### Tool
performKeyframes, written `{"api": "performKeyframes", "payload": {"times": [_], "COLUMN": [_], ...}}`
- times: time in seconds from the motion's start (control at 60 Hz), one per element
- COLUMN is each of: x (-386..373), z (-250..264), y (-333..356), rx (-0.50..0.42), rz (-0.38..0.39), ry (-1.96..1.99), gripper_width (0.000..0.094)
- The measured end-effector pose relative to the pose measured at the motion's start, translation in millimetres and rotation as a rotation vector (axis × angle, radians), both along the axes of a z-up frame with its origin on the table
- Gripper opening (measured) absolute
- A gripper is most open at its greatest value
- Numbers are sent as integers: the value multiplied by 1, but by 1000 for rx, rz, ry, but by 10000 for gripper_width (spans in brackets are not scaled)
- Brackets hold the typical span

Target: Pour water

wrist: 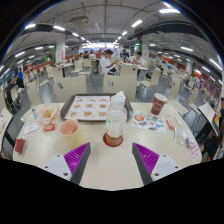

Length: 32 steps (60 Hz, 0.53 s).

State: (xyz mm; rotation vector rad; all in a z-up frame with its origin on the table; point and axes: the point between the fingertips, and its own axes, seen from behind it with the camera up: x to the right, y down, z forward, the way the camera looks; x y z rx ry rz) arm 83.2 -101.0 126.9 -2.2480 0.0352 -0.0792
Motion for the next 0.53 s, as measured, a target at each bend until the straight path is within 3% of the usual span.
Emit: {"api": "performKeyframes", "payload": {"times": [0.233, 0.533], "x": [-21, -27], "z": [31, 42], "y": [-79, -97], "rx": [-41, -23], "rz": [-59, -17], "ry": [-13, -68], "gripper_width": [847, 845]}}
